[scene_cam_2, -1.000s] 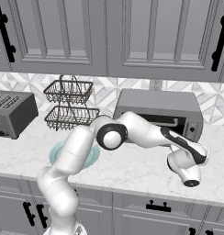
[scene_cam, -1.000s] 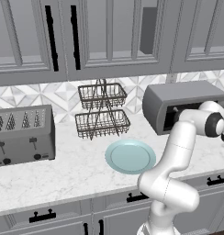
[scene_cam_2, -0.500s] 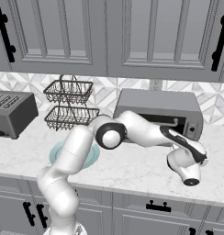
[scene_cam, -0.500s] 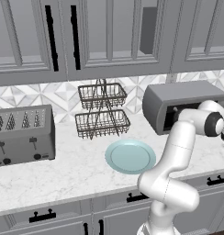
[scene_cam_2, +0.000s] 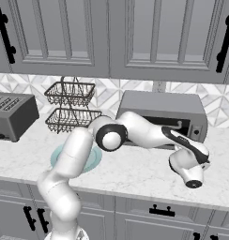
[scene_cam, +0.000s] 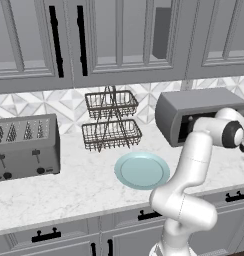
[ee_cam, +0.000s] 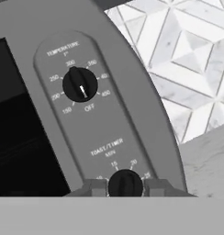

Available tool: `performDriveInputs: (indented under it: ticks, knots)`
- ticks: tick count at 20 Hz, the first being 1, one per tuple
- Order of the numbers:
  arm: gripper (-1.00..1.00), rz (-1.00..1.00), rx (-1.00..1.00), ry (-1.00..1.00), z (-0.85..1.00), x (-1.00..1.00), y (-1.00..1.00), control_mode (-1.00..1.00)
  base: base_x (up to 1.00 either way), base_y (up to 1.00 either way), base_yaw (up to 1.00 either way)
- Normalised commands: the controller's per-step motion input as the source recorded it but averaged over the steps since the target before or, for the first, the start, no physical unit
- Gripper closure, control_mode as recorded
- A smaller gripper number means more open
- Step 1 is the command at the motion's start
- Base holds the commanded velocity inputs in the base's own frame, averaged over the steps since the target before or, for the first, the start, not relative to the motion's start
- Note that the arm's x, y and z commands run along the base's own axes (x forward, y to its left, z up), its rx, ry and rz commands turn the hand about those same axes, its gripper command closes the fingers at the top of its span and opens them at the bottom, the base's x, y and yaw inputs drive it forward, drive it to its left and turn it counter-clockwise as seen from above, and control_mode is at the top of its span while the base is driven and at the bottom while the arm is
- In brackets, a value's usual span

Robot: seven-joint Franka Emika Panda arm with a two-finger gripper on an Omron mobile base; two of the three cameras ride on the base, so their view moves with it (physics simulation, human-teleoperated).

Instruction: Pick up the kebab skewer and baguette bread, and place them inside the toaster oven. Close the toaster oven door and start by setting the timer.

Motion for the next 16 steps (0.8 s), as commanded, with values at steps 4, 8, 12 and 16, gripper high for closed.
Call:
performDriveInputs:
  ticks: [4,8,12,16]
  knots:
    - [1.00,0.00,0.21,0.00,0.53,0.03,-0.06,-1.00,0.00,0.00,0.00]
    - [1.00,0.00,0.21,0.00,0.46,0.03,-0.12,-1.00,0.00,0.00,0.00]
    - [1.00,0.00,0.20,0.00,0.42,0.13,-0.19,-1.00,0.00,0.00,0.00]
    - [1.00,0.00,0.21,0.00,0.46,0.09,-0.25,-1.00,0.00,0.00,0.00]
